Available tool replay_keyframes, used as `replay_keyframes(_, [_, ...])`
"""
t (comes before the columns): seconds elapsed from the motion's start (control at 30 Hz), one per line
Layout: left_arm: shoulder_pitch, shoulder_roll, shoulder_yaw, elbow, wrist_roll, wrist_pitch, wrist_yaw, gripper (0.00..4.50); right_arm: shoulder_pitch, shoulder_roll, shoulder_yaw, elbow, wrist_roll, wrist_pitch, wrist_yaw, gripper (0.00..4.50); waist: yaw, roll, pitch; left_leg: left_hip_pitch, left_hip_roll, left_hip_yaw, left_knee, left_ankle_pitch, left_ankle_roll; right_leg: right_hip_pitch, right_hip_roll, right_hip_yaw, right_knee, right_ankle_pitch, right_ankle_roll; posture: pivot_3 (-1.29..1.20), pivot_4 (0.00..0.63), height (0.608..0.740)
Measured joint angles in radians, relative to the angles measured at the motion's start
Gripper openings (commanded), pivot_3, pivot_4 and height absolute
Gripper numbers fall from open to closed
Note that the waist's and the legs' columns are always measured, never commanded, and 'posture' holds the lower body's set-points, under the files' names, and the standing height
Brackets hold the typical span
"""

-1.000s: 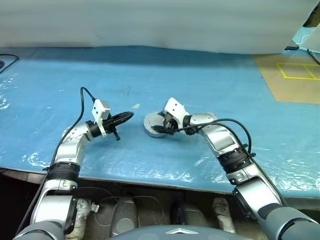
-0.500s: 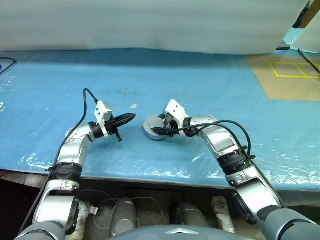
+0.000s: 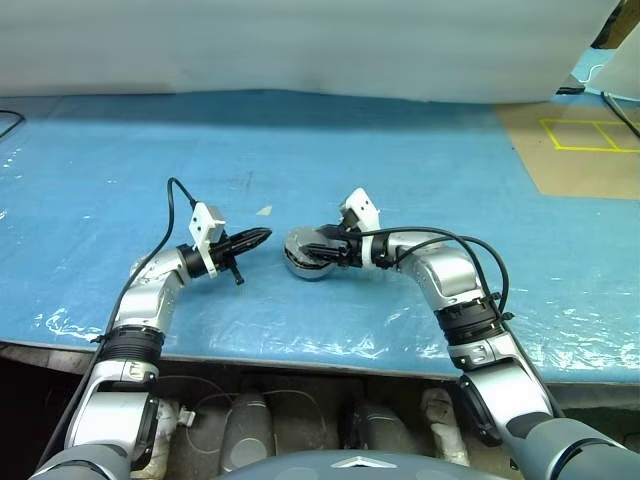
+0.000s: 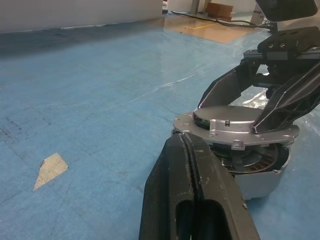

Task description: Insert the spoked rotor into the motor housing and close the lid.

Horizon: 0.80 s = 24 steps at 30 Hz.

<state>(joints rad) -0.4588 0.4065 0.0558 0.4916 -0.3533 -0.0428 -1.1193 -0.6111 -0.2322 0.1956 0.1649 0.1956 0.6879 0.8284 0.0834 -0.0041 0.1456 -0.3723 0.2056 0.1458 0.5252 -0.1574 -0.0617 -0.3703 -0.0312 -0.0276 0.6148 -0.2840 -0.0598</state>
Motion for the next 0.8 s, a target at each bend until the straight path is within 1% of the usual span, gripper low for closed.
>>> replay_keyframes(0.27, [0.0, 0.0, 0.0, 0.005, 0.004, -0.004, -0.006, 0.0, 0.014, 0.005, 0.058, 0.01, -0.064, -0.084, -0.045, 2.92, -0.009, 0.0, 0.0, 0.005, 0.001, 0.0, 0.0, 0.0, 0.0, 0.003, 0.0, 0.002, 0.002, 0.0, 0.0, 0.0, 0.15, 0.74])
replay_keyframes(0.5, [0.0, -0.001, 0.0, 0.005, 0.004, -0.004, -0.006, 0.0, 0.01, 0.006, 0.068, 0.054, -0.073, -0.147, -0.046, 2.92, -0.013, 0.0, 0.0, 0.006, 0.001, 0.001, 0.0, 0.0, 0.0, 0.004, 0.0, 0.002, 0.003, 0.0, -0.001, 0.0, 0.15, 0.74])
replay_keyframes(0.67, [0.001, -0.004, 0.0, 0.005, 0.004, -0.005, -0.006, 0.0, 0.006, 0.006, 0.091, 0.102, -0.092, -0.223, -0.06, 2.92, -0.014, 0.0, 0.0, 0.013, 0.001, 0.002, 0.001, 0.0, 0.0, 0.008, -0.003, 0.003, 0.004, 0.0, -0.002, 0.0, 0.15, 0.74])
replay_keyframes(0.7, [0.001, -0.004, 0.0, 0.005, 0.004, -0.005, -0.006, 0.0, 0.004, 0.007, 0.097, 0.108, -0.099, -0.23, -0.067, 2.92, -0.014, 0.0, 0.0, 0.015, 0.001, 0.003, 0.001, 0.0, 0.0, 0.009, -0.005, 0.004, 0.004, -0.002, -0.005, 0.0, 0.15, 0.74])
replay_keyframes(0.8, [0.002, -0.008, 0.0, 0.005, 0.004, -0.006, -0.006, 0.0, -0.025, 0.021, 0.129, 0.155, -0.14, -0.243, -0.11, 2.92, -0.014, 0.0, 0.0, 0.023, 0.0, 0.004, 0.0, -0.002, 0.004, 0.014, -0.009, 0.007, 0.004, -0.003, -0.002, 0.0, 0.15, 0.74])
